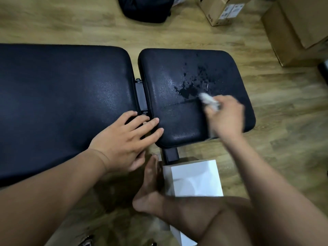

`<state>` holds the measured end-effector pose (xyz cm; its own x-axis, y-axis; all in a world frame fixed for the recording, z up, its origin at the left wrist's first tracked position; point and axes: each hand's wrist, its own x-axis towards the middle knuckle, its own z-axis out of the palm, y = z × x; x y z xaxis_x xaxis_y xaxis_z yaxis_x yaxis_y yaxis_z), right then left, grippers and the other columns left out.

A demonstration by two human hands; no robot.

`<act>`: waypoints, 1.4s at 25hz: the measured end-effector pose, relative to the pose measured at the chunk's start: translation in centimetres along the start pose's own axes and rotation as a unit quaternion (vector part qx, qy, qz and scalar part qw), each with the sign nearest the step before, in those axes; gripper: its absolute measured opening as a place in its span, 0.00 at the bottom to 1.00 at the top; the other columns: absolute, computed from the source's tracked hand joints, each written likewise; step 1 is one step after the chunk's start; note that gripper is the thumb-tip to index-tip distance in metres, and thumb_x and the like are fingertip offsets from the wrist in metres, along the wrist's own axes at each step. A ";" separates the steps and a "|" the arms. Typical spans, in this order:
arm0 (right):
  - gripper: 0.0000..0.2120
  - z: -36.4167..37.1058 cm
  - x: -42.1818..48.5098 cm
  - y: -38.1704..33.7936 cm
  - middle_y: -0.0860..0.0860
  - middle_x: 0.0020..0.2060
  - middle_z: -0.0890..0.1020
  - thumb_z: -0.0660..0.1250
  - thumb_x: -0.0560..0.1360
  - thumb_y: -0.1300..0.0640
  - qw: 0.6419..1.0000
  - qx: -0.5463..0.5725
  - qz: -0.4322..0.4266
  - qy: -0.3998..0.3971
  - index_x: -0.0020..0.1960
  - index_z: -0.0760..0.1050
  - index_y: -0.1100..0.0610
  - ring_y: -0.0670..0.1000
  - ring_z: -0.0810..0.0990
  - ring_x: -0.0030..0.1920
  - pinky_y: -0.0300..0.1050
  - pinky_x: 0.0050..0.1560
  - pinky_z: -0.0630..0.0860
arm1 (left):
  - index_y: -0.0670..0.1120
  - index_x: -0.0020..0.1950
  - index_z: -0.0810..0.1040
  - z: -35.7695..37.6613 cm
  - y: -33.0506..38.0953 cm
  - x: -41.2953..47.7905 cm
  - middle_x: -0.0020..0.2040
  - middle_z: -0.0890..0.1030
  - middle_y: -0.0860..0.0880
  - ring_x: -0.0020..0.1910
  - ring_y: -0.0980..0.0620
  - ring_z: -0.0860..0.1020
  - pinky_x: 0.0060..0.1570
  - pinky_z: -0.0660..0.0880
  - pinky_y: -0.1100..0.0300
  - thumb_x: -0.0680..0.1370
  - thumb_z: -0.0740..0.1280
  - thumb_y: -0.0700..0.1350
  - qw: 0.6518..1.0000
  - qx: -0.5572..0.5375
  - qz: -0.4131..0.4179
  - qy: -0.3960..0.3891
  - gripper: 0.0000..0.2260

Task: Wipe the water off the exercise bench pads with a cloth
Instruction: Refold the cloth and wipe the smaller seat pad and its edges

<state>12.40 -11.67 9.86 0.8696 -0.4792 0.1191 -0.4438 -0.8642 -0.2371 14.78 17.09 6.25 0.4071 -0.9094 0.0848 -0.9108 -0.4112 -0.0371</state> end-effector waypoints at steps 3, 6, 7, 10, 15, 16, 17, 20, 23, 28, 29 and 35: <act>0.19 -2.7 3.9 6.4 0.60 0.37 0.82 0.59 0.68 0.46 0.980 -0.023 0.196 0.023 0.49 0.80 0.58 0.63 0.82 0.42 0.52 0.44 0.79 | 0.45 0.73 0.70 -0.2 0.0 0.1 0.71 0.72 0.39 0.65 0.37 0.74 0.65 0.67 0.39 0.73 0.64 0.56 1.000 0.001 -0.003 -0.007 0.30; 0.14 -2.1 1.8 1.2 0.59 0.39 0.83 0.62 0.71 0.52 0.986 0.023 0.164 0.015 0.48 0.81 0.59 0.62 0.82 0.43 0.50 0.43 0.78 | 0.45 0.72 0.70 -0.3 0.0 0.1 0.71 0.72 0.39 0.64 0.37 0.74 0.65 0.67 0.39 0.73 0.64 0.56 1.000 -0.002 -0.001 -0.009 0.30; 0.14 -1.1 0.2 -2.1 0.58 0.39 0.83 0.62 0.70 0.53 0.994 0.035 0.104 0.008 0.47 0.81 0.58 0.61 0.82 0.42 0.51 0.43 0.78 | 0.45 0.72 0.71 -0.2 0.0 0.1 0.70 0.73 0.39 0.64 0.37 0.74 0.64 0.67 0.39 0.72 0.64 0.56 1.000 -0.001 0.000 -0.008 0.30; 0.11 1.4 -5.1 -11.5 0.55 0.40 0.82 0.62 0.69 0.52 0.993 0.040 -0.095 -0.059 0.43 0.80 0.55 0.59 0.78 0.44 0.51 0.44 0.73 | 0.44 0.65 0.70 -0.1 0.0 0.2 0.63 0.78 0.38 0.61 0.37 0.75 0.64 0.68 0.39 0.72 0.64 0.56 1.000 -0.009 0.008 0.011 0.25; 0.13 0.5 -0.3 -3.3 0.56 0.37 0.82 0.63 0.69 0.49 1.000 -0.007 -0.022 -0.001 0.45 0.80 0.55 0.60 0.80 0.41 0.53 0.42 0.78 | 0.44 0.71 0.72 0.1 -0.1 0.1 0.68 0.76 0.39 0.61 0.37 0.76 0.64 0.68 0.39 0.72 0.65 0.55 1.000 -0.004 0.005 0.009 0.29; 0.15 0.0 1.5 0.2 0.57 0.36 0.82 0.62 0.68 0.47 0.998 -0.020 0.050 0.020 0.46 0.80 0.56 0.61 0.81 0.40 0.54 0.42 0.79 | 0.45 0.71 0.72 0.1 -0.1 0.0 0.68 0.75 0.39 0.61 0.38 0.75 0.64 0.68 0.39 0.72 0.65 0.55 1.000 -0.004 0.002 0.005 0.30; 0.19 -0.8 3.1 3.1 0.59 0.37 0.82 0.60 0.67 0.46 0.991 -0.028 0.128 0.032 0.47 0.80 0.57 0.62 0.82 0.40 0.56 0.44 0.80 | 0.45 0.72 0.71 0.0 -0.1 0.0 0.69 0.75 0.39 0.62 0.38 0.75 0.64 0.67 0.39 0.72 0.65 0.55 1.000 -0.004 -0.001 0.000 0.30; 0.21 -1.8 5.5 5.4 0.60 0.40 0.83 0.60 0.66 0.46 0.973 0.002 0.224 0.052 0.47 0.80 0.59 0.64 0.82 0.43 0.57 0.47 0.80 | 0.45 0.72 0.71 -0.1 -0.1 0.1 0.70 0.74 0.39 0.62 0.37 0.75 0.64 0.66 0.39 0.72 0.64 0.55 1.000 -0.009 -0.001 -0.003 0.30; 0.14 -0.9 1.7 -2.3 0.60 0.40 0.84 0.62 0.68 0.53 0.992 0.038 0.120 0.022 0.47 0.81 0.58 0.63 0.82 0.42 0.56 0.45 0.80 | 0.45 0.72 0.71 -0.2 0.0 0.0 0.69 0.74 0.39 0.62 0.38 0.75 0.64 0.67 0.39 0.72 0.65 0.55 1.000 -0.009 -0.004 -0.005 0.30; 0.08 1.4 -5.8 -11.3 0.53 0.40 0.82 0.66 0.69 0.51 0.987 0.082 -0.128 -0.052 0.44 0.81 0.53 0.59 0.78 0.45 0.52 0.46 0.73 | 0.43 0.63 0.75 0.0 -0.1 0.2 0.62 0.78 0.39 0.59 0.37 0.75 0.63 0.68 0.39 0.70 0.66 0.54 1.000 -0.016 0.007 0.011 0.25; 0.09 1.4 -4.8 -9.7 0.53 0.39 0.82 0.66 0.69 0.50 0.990 0.076 -0.112 -0.042 0.45 0.81 0.53 0.59 0.79 0.44 0.52 0.46 0.75 | 0.43 0.66 0.75 0.1 -0.2 0.2 0.63 0.78 0.39 0.59 0.37 0.76 0.63 0.68 0.39 0.71 0.65 0.54 1.000 -0.016 0.008 0.010 0.26; 0.17 -2.2 4.8 6.2 0.58 0.38 0.83 0.63 0.70 0.46 0.980 -0.013 0.197 0.019 0.48 0.80 0.58 0.62 0.82 0.42 0.51 0.45 0.78 | 0.45 0.72 0.72 0.0 -0.1 0.0 0.68 0.75 0.39 0.61 0.38 0.76 0.64 0.67 0.40 0.72 0.64 0.55 1.000 -0.014 0.000 0.008 0.29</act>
<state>13.36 -19.62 11.06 0.6217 -0.7809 0.0601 -0.7487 -0.6151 -0.2471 14.90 17.14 6.26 0.4052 -0.9086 0.1010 -0.9129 -0.4082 -0.0095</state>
